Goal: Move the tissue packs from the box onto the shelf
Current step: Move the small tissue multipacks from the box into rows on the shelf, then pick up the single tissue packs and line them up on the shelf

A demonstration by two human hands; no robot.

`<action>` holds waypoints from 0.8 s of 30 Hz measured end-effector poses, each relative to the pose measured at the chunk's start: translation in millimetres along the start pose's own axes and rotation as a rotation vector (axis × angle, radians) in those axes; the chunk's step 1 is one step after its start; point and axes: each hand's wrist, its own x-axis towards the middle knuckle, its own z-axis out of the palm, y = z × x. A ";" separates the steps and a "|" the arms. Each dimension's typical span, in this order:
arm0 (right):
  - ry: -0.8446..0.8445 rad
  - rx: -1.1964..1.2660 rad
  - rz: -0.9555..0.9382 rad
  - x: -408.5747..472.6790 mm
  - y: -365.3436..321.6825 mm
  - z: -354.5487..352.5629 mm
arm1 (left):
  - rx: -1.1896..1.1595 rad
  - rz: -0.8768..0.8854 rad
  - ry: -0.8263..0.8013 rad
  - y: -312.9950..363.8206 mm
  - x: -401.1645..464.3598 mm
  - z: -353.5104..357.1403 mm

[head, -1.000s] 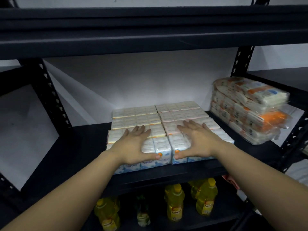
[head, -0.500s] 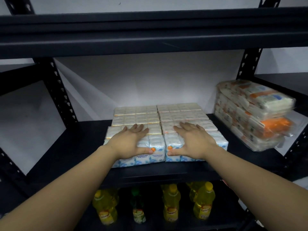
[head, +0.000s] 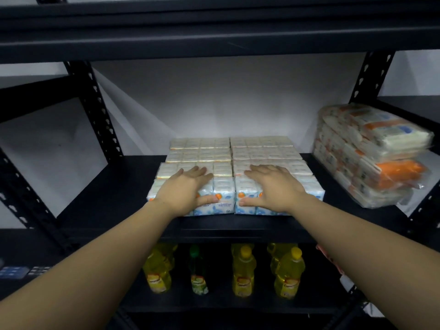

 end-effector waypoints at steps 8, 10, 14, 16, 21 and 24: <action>0.078 -0.048 0.077 -20.8 -28.4 -4.7 | -0.099 -0.014 0.207 12.9 -24.2 4.2; 0.180 0.029 0.099 -37.3 -44.1 -1.2 | -0.152 0.008 0.241 14.9 -40.8 5.4; 0.432 0.136 0.077 -90.0 -89.1 26.3 | -0.287 0.064 0.355 20.2 -98.0 17.3; 0.435 0.185 0.108 -118.5 -113.6 48.4 | -0.337 0.083 0.358 21.4 -130.4 32.2; 0.285 0.297 0.223 -178.8 -154.0 108.5 | -0.457 0.042 0.220 22.2 -195.7 87.7; 0.180 0.346 0.264 -205.2 -164.7 142.9 | -0.496 -0.001 0.117 21.2 -224.6 123.1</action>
